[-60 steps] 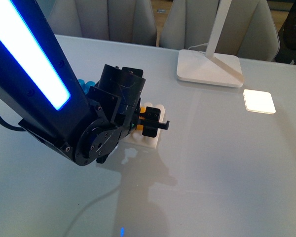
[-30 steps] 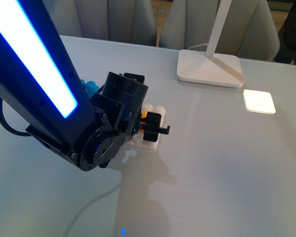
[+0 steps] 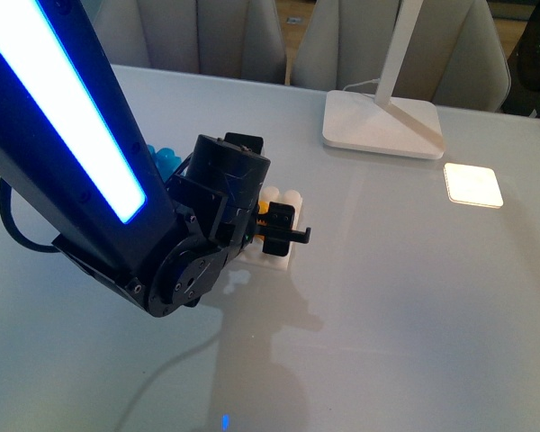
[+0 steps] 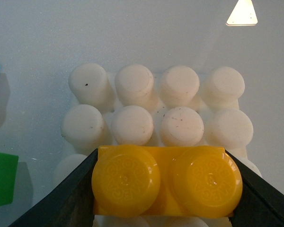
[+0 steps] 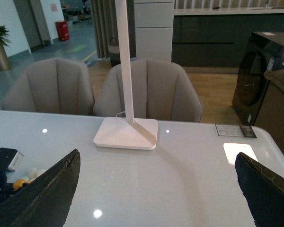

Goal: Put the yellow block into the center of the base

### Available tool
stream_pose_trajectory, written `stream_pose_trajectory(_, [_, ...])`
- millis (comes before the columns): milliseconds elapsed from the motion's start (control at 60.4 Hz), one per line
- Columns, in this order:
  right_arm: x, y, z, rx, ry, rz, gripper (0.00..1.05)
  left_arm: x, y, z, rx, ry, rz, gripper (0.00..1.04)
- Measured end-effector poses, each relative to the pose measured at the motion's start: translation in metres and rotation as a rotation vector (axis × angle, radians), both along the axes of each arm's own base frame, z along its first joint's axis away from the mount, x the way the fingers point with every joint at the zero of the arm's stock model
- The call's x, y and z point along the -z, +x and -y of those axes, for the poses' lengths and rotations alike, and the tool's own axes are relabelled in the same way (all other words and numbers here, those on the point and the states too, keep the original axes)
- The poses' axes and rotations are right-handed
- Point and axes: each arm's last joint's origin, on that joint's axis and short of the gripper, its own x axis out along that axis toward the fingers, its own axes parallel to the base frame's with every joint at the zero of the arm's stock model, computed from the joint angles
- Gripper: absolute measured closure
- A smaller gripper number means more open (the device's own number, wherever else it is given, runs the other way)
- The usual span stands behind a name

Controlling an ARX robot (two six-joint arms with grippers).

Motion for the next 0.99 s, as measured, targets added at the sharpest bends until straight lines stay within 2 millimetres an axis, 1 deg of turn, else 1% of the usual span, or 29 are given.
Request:
stream_pose_trajectory(364, [0.000,0.000,0.000,0.000,0.000,0.000,0.09,0.005,-0.001,-0.001,0.002,0.000,-0.002,0.42])
stream_pose_trajectory(596, [0.000,0.000,0.000,0.000,0.000,0.000,0.09,0.008,-0.002,-0.001,0.001,-0.016,0.028,0.42])
stream_pose_trajectory(993, [0.000,0.000,0.000,0.000,0.000,0.000,0.09,0.013,-0.005,-0.005,0.016,-0.030,0.035,0.42])
